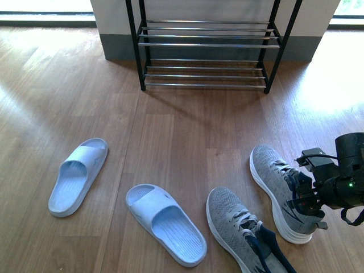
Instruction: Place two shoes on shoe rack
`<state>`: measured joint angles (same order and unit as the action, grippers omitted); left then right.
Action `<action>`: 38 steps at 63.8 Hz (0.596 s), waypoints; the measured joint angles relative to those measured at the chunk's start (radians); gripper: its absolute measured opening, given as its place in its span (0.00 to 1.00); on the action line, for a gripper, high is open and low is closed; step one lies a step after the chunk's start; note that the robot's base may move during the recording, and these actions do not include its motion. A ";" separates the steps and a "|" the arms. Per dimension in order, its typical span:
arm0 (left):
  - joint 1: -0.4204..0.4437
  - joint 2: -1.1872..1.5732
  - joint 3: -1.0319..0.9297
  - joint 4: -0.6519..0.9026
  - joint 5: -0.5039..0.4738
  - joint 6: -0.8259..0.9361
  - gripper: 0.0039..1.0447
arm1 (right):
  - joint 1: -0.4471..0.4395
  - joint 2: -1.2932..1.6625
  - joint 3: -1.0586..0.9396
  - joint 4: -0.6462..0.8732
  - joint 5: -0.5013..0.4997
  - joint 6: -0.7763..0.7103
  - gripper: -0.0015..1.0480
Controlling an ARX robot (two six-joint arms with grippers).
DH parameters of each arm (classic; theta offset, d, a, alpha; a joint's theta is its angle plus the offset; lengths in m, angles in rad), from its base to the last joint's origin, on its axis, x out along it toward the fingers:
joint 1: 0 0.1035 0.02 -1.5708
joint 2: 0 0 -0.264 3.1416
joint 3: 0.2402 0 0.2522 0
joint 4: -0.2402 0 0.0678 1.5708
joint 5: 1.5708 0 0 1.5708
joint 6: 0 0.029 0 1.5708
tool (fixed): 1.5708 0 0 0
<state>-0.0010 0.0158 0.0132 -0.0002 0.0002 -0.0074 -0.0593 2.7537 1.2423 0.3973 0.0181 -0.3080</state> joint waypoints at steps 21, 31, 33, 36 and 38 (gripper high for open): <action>0.000 0.000 0.000 0.000 0.000 0.000 0.91 | 0.014 -0.019 -0.043 0.058 -0.041 0.056 0.01; 0.000 0.000 0.000 0.000 0.000 0.000 0.91 | 0.034 -0.097 -0.129 0.128 -0.082 0.124 0.01; 0.000 0.000 0.000 0.000 0.000 0.000 0.91 | 0.038 -0.122 -0.150 0.143 -0.090 0.138 0.01; 0.000 0.000 0.000 0.000 0.000 0.000 0.91 | 0.040 -0.164 -0.182 0.164 -0.101 0.164 0.01; 0.000 0.000 0.000 0.000 0.000 0.000 0.91 | 0.040 -0.186 -0.198 0.174 -0.109 0.176 0.01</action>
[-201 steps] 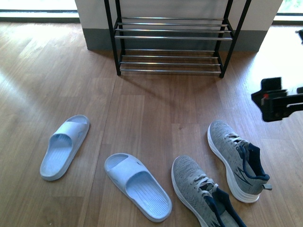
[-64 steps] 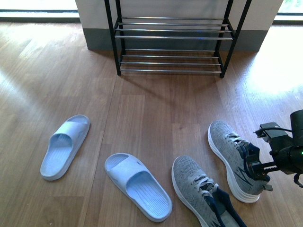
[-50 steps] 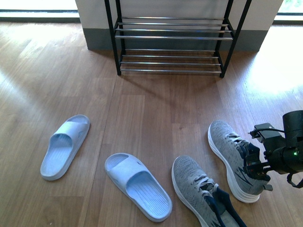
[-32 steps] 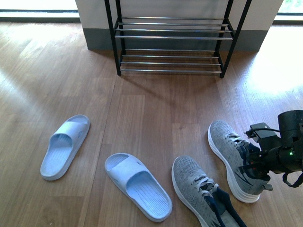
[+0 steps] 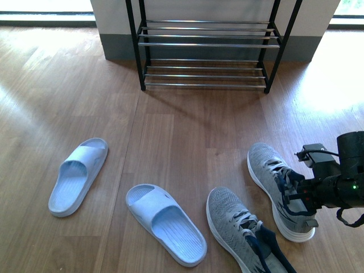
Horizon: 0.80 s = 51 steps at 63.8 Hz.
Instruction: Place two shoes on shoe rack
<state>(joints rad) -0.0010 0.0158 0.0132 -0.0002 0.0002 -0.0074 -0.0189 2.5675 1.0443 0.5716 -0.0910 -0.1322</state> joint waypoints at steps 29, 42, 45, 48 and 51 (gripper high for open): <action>0.000 0.000 0.000 0.000 0.000 0.000 0.91 | -0.122 -0.795 -0.402 -0.069 -0.195 0.178 0.01; 0.000 0.000 0.000 0.000 0.000 0.000 0.91 | -0.212 -1.196 -0.508 -0.235 -0.340 0.222 0.01; 0.000 0.000 0.000 0.000 0.000 0.000 0.91 | -0.235 -1.280 -0.531 -0.271 -0.373 0.228 0.01; 0.000 0.000 0.000 0.000 0.000 0.000 0.91 | -0.258 -1.355 -0.552 -0.301 -0.404 0.235 0.01; 0.000 0.000 0.000 0.000 0.000 0.000 0.91 | -0.277 -1.410 -0.571 -0.315 -0.426 0.235 0.01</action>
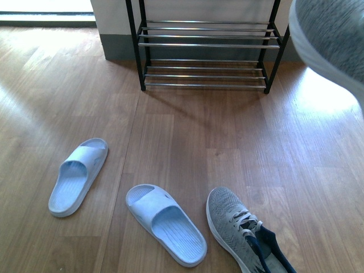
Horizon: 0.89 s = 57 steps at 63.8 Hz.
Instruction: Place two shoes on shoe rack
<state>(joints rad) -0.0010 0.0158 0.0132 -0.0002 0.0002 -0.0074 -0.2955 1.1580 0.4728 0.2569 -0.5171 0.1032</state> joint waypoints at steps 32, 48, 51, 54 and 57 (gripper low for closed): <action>0.000 0.000 0.000 0.000 -0.003 0.000 0.91 | -0.028 -0.085 -0.026 -0.020 -0.023 0.000 0.01; 0.000 0.000 0.000 0.000 -0.003 0.000 0.91 | -0.028 -0.085 -0.026 -0.021 -0.027 0.001 0.01; 0.000 0.000 0.000 0.000 -0.003 0.000 0.91 | -0.028 -0.085 -0.026 -0.021 -0.025 0.002 0.01; 0.000 0.000 0.000 0.000 -0.003 0.000 0.91 | -0.027 -0.085 -0.026 -0.021 -0.026 0.002 0.01; 0.000 0.000 0.000 0.000 -0.002 0.000 0.91 | -0.027 -0.085 -0.026 -0.021 -0.028 0.002 0.01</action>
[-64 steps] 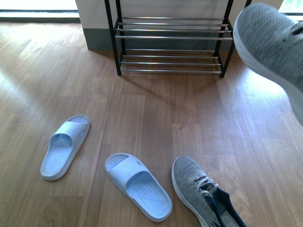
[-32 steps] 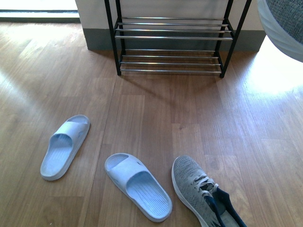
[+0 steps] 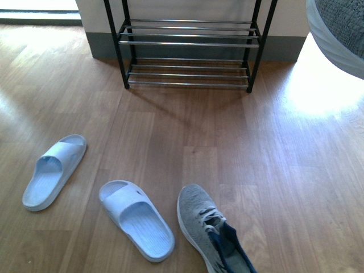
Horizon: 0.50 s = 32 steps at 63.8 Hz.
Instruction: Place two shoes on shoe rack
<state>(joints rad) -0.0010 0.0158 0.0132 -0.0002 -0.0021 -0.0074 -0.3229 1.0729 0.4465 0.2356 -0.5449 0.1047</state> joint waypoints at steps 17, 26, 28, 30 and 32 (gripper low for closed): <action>0.000 0.000 0.000 0.000 0.002 0.000 0.91 | -0.001 0.000 -0.001 0.000 0.003 0.000 0.01; 0.000 0.000 0.000 -0.002 0.006 0.001 0.91 | -0.005 0.000 -0.001 0.000 0.006 0.000 0.01; 0.000 0.000 0.000 -0.002 0.005 0.001 0.91 | -0.007 0.001 -0.001 0.000 0.011 0.000 0.01; 0.000 0.000 0.000 -0.002 0.006 0.000 0.91 | -0.008 0.001 -0.001 0.000 0.018 0.000 0.01; 0.000 0.000 0.000 -0.002 0.006 0.001 0.91 | -0.009 0.000 -0.001 0.000 0.020 0.000 0.01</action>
<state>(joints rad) -0.0010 0.0158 0.0132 -0.0017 0.0036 -0.0067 -0.3317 1.0733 0.4454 0.2356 -0.5247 0.1051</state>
